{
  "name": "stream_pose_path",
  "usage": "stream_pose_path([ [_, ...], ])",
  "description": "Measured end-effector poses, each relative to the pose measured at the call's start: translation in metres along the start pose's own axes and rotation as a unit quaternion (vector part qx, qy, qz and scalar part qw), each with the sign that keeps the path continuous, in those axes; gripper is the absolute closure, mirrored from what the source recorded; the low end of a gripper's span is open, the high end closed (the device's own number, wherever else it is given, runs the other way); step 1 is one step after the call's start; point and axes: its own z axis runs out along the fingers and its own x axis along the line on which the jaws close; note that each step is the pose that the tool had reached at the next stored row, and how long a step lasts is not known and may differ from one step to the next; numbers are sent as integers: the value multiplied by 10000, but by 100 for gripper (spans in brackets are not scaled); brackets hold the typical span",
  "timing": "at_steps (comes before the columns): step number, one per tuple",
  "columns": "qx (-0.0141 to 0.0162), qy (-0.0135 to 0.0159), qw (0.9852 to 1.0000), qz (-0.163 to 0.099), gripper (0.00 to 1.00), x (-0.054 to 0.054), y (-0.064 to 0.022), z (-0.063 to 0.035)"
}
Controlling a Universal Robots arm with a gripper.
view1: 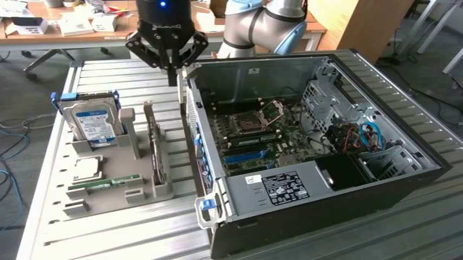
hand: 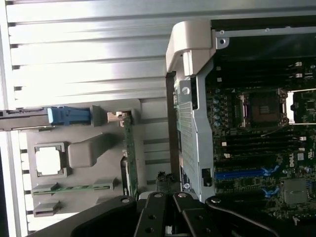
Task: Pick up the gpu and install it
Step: 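Reach for the gpu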
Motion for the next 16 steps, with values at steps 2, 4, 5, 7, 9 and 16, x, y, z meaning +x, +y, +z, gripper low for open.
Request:
stream_pose_path([
  [2,0,0,10000,8,89,58,-4,1],
  [4,0,-1,10000,16,89,119,-8,3],
  [5,1,-1,10000,20,89,148,-10,3],
  [7,1,-1,10000,27,89,206,-13,5],
  [9,1,-2,10000,35,89,263,-17,7],
  [16,1,-2,10000,46,89,347,-24,11],
])
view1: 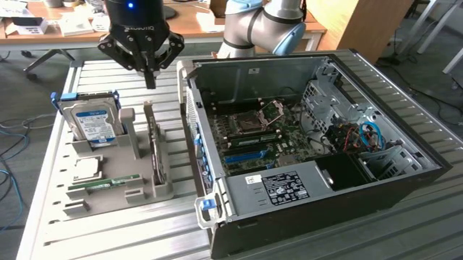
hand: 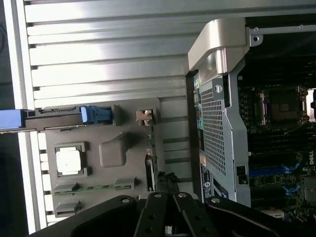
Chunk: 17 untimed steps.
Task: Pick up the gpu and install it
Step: 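Reach for the gpu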
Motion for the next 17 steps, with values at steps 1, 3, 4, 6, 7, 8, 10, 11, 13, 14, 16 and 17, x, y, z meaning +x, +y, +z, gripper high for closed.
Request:
stream_pose_path([
  [1,0,0,10000,0,89,0,0,0],
  [3,0,0,10000,0,89,1,0,0],
  [4,0,0,10000,0,89,2,-1,0],
  [6,0,1,10000,1,89,4,-18,-2],
  [7,0,0,10000,1,89,3,-33,-2],
  [8,0,0,10000,1,89,3,-50,-2],
  [10,-1,0,10000,0,89,3,-88,-3],
  [11,0,0,10000,0,89,3,-107,-5],
  [13,0,0,10000,1,89,6,-150,-7],
  [14,0,1,10000,1,89,8,-172,-9],
  [16,0,0,10000,0,89,10,-216,-10],
  [17,0,0,10000,1,89,11,-237,-11],
])
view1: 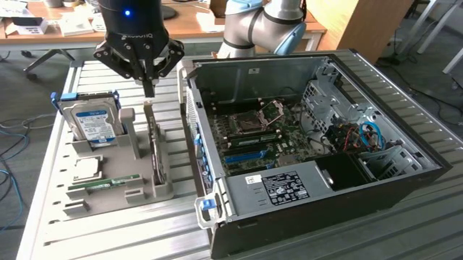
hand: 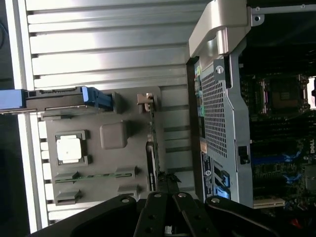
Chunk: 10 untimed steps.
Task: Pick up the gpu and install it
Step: 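Reach for the gpu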
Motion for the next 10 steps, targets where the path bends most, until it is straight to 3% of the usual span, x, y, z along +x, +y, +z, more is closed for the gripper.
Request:
stream_pose_path([
  [4,1,0,10000,-1,89,1,-75,-4],
  [10,0,0,10000,0,89,43,-80,-4],
])
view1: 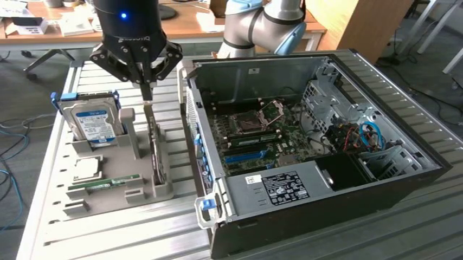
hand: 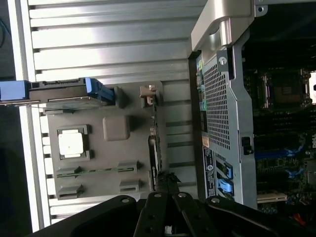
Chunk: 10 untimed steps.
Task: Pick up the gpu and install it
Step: 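Reach for the gpu, then pick up the gpu and move the gpu toward the slot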
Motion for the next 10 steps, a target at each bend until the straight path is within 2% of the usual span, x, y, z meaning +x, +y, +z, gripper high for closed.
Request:
stream_pose_path([
  [10,0,0,10000,0,89,6,-1,0],
])
